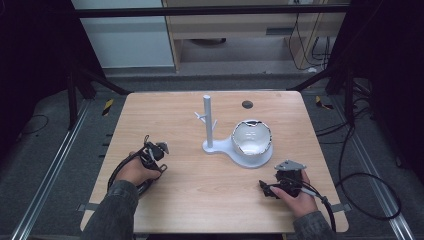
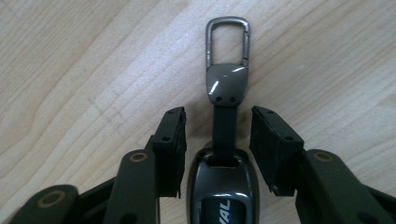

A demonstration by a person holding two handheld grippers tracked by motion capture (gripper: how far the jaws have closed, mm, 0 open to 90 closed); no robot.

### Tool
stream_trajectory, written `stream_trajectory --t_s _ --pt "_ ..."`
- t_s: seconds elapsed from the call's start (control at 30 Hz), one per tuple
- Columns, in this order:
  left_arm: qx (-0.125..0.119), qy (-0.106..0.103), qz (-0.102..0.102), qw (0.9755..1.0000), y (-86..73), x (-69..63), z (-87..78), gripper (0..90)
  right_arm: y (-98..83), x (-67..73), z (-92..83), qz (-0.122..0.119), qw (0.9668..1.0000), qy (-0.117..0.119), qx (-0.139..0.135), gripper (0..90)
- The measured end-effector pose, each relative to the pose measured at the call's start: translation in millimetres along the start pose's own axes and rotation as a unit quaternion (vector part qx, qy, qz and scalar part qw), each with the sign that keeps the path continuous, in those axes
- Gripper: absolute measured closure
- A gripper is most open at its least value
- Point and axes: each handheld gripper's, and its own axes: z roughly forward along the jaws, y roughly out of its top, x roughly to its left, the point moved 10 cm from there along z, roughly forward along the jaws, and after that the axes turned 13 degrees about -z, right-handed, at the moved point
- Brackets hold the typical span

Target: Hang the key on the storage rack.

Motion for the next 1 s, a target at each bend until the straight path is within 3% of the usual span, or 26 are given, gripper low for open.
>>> stream_trajectory --t_s 0.53,0.77,1.0 --pt "0.005 -0.007 0.001 1.0000 -1.2 -1.1 0.5 66.2 0.2 0.8 -0.4 0.004 1.0000 0.002 0.001 0.6" --pt "0.007 -0.011 -0.005 0.9999 -0.6 -2.2 1.2 78.7 0.2 1.1 -0.5 0.004 1.0000 0.002 0.001 0.7" --pt "0.001 -0.017 -0.003 0.9999 -3.9 -3.1 1.0 79.7 0.2 1.2 -0.7 0.003 1.0000 0.003 0.000 0.7"
